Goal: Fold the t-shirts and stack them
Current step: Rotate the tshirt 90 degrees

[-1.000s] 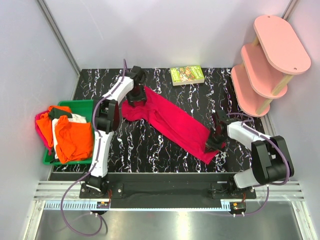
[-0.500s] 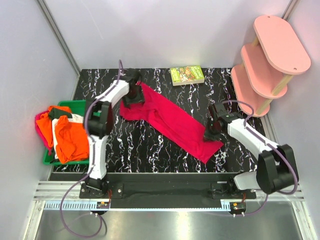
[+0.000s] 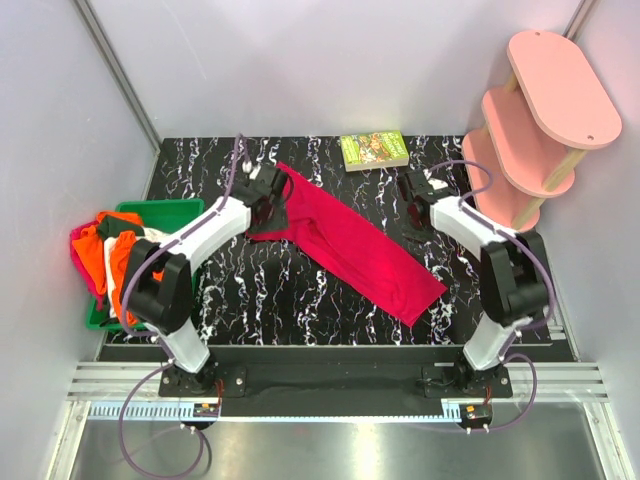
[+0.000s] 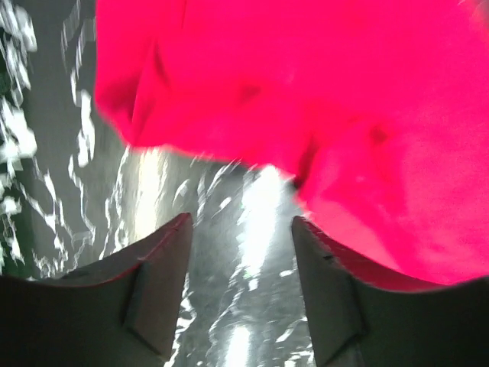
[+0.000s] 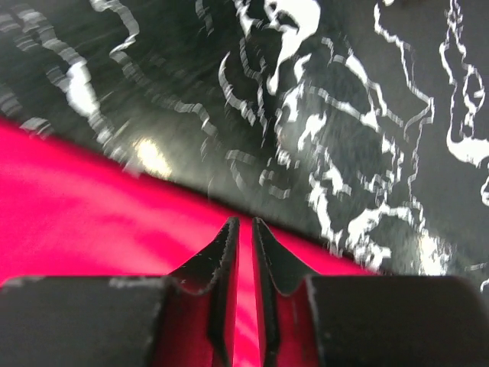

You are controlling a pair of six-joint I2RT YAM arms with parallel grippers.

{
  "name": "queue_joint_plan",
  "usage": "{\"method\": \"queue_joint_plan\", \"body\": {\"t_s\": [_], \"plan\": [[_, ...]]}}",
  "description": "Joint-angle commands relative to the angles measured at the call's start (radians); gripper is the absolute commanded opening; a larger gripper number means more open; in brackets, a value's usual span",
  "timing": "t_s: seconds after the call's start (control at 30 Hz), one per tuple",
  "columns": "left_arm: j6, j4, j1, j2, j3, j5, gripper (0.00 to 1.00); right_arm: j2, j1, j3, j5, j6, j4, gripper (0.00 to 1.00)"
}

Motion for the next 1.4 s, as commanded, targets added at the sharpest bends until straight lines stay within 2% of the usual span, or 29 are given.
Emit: {"method": "queue_joint_plan", "body": {"t_s": [0.0,0.07,0.17,0.4,0.53,0.77,1.0,1.37], "plan": [[-0.063,-0.007,0.012,0.030,-0.092,-0.040,0.52,0.093,-0.014,0.099,0.136,0.001,0.001,0.18],[-0.080,-0.006,0.010,0.024,-0.130,-0.051,0.44,0.132,-0.026,0.131,0.148,-0.002,-0.001,0.15],[-0.086,0.000,0.009,0.018,-0.159,-0.058,0.40,0.156,-0.038,0.154,0.154,-0.004,0.002,0.10],[-0.043,0.022,0.010,0.089,-0.130,-0.066,0.39,0.232,-0.064,0.186,0.166,-0.027,0.004,0.10],[-0.032,0.011,0.017,0.183,-0.054,-0.036,0.39,0.268,-0.075,0.174,0.149,-0.028,0.004,0.10],[-0.051,0.005,0.052,0.309,0.016,0.015,0.39,0.242,-0.075,0.110,0.088,0.004,-0.001,0.10],[-0.039,-0.018,0.104,0.430,0.115,0.064,0.38,0.178,-0.071,-0.020,-0.060,0.027,0.002,0.09],[0.034,-0.177,0.104,0.666,0.451,0.142,0.36,0.129,0.015,-0.140,-0.352,-0.020,0.008,0.09]]}}
